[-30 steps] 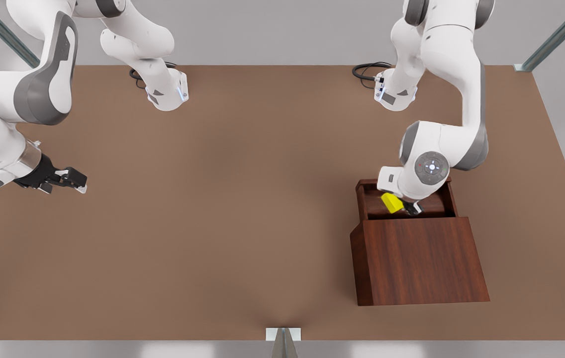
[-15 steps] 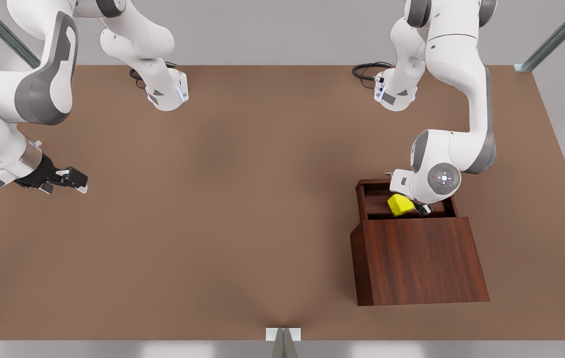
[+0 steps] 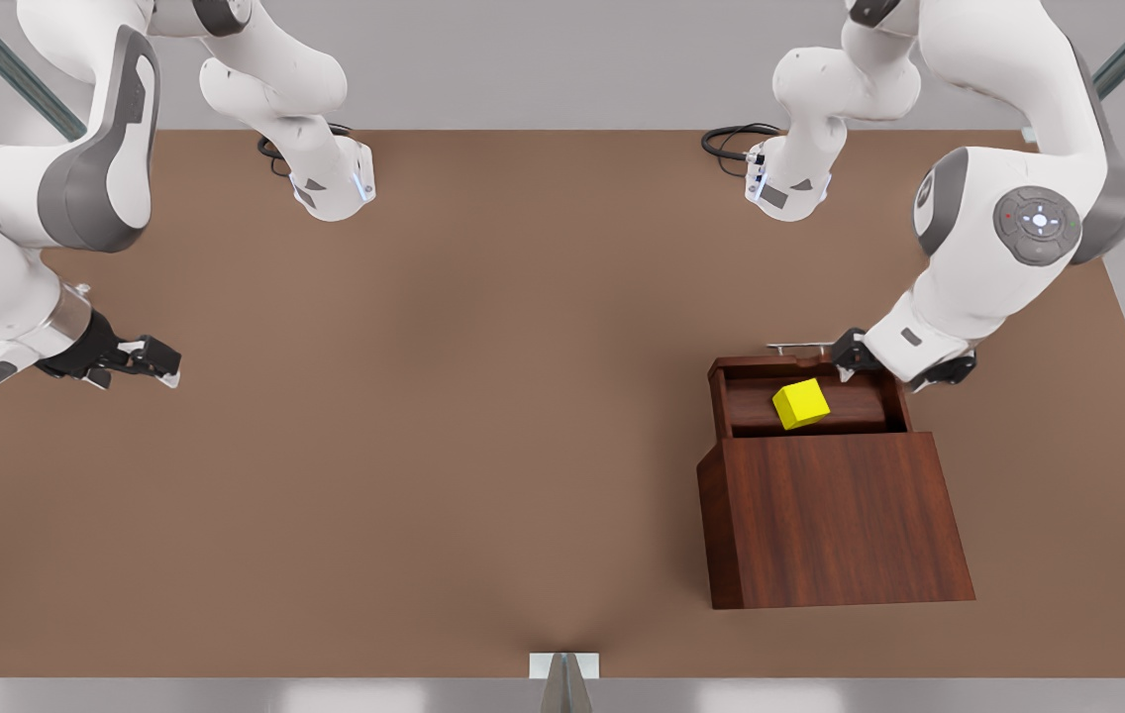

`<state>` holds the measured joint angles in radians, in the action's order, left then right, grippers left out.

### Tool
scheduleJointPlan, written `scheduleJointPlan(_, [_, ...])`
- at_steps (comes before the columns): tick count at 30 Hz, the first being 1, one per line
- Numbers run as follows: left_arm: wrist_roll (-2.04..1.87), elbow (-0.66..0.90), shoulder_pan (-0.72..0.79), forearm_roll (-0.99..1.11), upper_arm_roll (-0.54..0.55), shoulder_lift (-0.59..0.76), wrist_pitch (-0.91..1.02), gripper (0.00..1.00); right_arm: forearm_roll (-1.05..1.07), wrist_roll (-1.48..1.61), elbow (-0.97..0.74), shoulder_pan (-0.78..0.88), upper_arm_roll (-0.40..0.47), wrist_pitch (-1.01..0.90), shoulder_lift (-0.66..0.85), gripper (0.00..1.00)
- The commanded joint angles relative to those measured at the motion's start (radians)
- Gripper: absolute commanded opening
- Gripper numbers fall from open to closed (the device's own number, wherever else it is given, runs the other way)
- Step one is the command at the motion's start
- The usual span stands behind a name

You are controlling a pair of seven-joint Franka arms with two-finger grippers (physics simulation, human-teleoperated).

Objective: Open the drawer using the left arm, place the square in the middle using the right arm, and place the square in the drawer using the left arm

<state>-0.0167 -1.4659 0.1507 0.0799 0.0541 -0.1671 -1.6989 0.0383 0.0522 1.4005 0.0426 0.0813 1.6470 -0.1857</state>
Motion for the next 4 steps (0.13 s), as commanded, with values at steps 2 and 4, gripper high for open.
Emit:
scheduleJointPlan(2, [0.000, -0.025, 0.000, 0.063, 0.007, 0.008, -0.030, 1.00, 0.000, -0.002, 0.003, 0.002, 0.000, 0.000, 0.000, 1.00])
scheduleJointPlan(4, [0.000, -0.030, 0.000, 0.064, 0.007, 0.009, -0.030, 1.00, 0.000, -0.003, 0.002, 0.000, 0.000, -0.001, 0.000, 1.00])
